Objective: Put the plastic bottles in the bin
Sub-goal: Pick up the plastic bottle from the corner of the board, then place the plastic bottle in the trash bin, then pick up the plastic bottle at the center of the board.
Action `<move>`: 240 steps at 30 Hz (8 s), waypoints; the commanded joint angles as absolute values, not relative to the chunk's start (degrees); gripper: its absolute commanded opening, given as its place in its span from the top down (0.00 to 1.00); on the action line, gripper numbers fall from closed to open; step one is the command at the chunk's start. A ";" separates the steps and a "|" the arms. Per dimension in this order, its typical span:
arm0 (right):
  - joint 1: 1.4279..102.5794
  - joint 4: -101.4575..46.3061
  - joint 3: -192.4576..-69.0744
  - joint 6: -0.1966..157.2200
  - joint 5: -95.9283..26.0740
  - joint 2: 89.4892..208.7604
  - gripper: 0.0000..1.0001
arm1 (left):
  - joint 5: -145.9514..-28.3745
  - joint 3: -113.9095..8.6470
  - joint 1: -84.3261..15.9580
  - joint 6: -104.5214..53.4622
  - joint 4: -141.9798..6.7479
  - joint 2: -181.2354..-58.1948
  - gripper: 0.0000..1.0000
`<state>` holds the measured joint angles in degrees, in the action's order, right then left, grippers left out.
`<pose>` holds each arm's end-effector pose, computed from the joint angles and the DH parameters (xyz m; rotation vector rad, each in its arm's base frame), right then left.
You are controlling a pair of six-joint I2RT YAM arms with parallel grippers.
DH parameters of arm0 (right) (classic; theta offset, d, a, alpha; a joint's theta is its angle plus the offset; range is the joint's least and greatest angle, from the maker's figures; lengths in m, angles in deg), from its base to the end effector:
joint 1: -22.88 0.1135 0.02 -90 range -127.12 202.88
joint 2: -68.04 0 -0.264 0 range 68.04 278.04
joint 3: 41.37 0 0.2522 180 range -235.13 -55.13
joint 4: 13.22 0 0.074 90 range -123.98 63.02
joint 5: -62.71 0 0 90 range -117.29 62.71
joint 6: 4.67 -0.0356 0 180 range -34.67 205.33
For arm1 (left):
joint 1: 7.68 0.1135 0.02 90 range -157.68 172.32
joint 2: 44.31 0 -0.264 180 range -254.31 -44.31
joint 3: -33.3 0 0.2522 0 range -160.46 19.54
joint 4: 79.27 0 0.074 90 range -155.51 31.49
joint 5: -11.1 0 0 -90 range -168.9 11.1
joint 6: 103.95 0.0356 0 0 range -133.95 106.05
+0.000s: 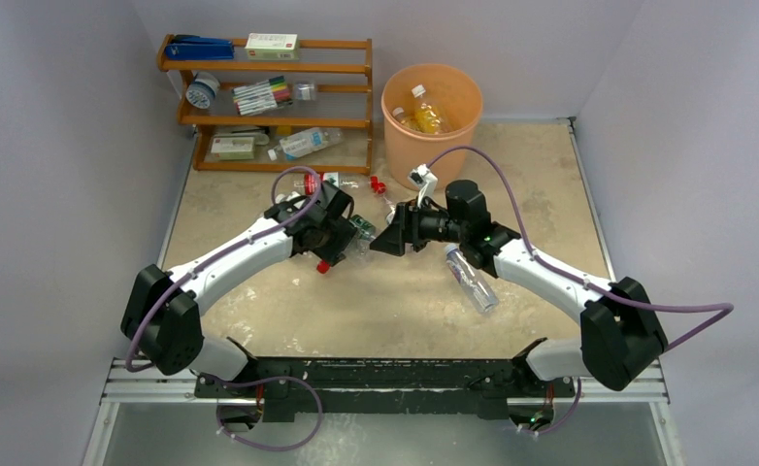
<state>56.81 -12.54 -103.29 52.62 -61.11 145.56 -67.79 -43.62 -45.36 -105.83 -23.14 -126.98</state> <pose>0.2428 0.1872 0.2768 -0.4776 1.9503 1.3221 0.2326 -0.1710 0.2540 -1.2964 2.3881 -0.5029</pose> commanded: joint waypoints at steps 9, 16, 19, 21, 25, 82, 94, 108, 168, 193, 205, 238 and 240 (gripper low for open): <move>57.77 -10.29 -101.20 52.05 -58.11 145.10 0.23 | -67.31 -47.41 -47.89 -109.66 -29.83 -128.75 0.50; 58.49 -9.95 -101.27 51.75 -58.22 146.44 0.20 | -67.36 -48.23 -48.87 -109.66 -30.97 -129.31 0.50; 58.72 -9.93 -101.23 51.60 -57.97 147.16 0.19 | -67.36 -48.23 -49.21 -111.17 -31.65 -129.26 0.50; 58.99 -9.67 -101.17 51.45 -57.80 147.56 0.19 | -67.47 -48.23 -49.47 -111.57 -32.28 -129.22 0.50; 59.24 -9.66 -101.02 51.39 -57.31 148.31 0.19 | -67.45 -48.23 -49.90 -111.69 -33.23 -129.00 0.50; 47.64 -30.17 -117.13 58.99 -49.08 139.20 0.54 | -57.59 -32.06 -52.29 -85.43 -53.24 -97.61 0.10; 34.68 -37.28 -137.63 63.99 -50.44 148.55 0.52 | -59.65 -23.01 -52.33 -85.98 -59.06 -91.21 0.10; 30.85 -39.47 -151.86 64.94 -52.86 164.29 0.34 | -57.47 -23.28 -52.29 -85.16 -57.15 -89.74 0.10; 31.84 -31.29 -109.76 66.32 -56.02 140.09 0.16 | -69.41 -30.55 -33.68 -72.58 -58.58 -118.96 0.15; 45.53 -19.81 -104.53 64.19 -46.76 157.63 0.19 | -72.29 -20.25 -35.19 -77.76 -53.13 -98.51 0.15; 48.65 -19.68 -106.67 64.15 -43.13 163.25 0.17 | -72.48 -19.05 -35.23 -78.18 -53.74 -97.96 0.16; 48.95 -43.01 -128.18 69.46 -35.03 139.77 0.43 | -72.62 -17.91 -35.24 -78.12 -54.22 -97.63 0.16; 48.26 -44.48 -132.74 70.89 -33.25 141.81 0.43 | -72.42 -17.75 -35.21 -78.11 -53.67 -97.10 0.16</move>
<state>48.85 -40.41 -124.56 67.55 -37.88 139.13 -72.55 -18.05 -35.08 -77.89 -52.56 -98.92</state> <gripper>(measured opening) 0.634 0.843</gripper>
